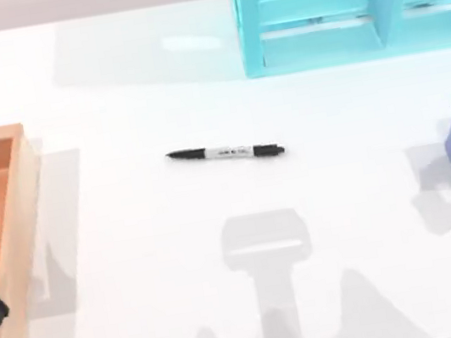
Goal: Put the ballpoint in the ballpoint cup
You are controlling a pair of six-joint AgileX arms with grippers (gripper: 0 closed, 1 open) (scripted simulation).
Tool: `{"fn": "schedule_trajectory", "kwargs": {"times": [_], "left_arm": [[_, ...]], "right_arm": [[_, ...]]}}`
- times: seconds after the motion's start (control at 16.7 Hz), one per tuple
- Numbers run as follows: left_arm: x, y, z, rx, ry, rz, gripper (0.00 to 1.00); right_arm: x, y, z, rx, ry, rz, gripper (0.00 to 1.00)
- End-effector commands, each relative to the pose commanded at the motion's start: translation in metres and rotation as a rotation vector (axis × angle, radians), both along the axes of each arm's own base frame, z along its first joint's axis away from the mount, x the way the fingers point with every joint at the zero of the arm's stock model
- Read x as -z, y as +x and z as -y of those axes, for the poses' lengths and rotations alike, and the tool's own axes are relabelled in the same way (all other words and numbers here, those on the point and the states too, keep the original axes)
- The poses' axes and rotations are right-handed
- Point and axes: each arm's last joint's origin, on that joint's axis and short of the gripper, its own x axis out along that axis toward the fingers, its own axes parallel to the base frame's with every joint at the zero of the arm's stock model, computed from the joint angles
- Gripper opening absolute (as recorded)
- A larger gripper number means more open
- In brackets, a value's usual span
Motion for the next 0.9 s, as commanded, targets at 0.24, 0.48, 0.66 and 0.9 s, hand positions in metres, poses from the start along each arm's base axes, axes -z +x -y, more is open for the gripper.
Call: {"fn": "schedule_trajectory", "kwargs": {"times": [0.24, 0.48, 0.66, 0.9], "left_arm": [[0.0, 0.0, 0.0, 0.0, 0.0, 0.0, 1.0], [0.0, 0.0, 0.0, 0.0, 0.0, 0.0, 1.0], [0.0, 0.0, 0.0, 0.0, 0.0, 0.0, 1.0], [0.0, 0.0, 0.0, 0.0, 0.0, 0.0, 1.0]], "right_arm": [[-0.041, 0.054, -0.037, -0.189, -0.166, -0.206, 1.0], [-0.059, 0.12, -0.095, -0.391, -0.342, -0.395, 1.0], [-0.052, 0.167, -0.147, -0.527, -0.469, -0.515, 1.0], [-0.025, 0.213, -0.212, -0.668, -0.619, -0.636, 1.0]]}}
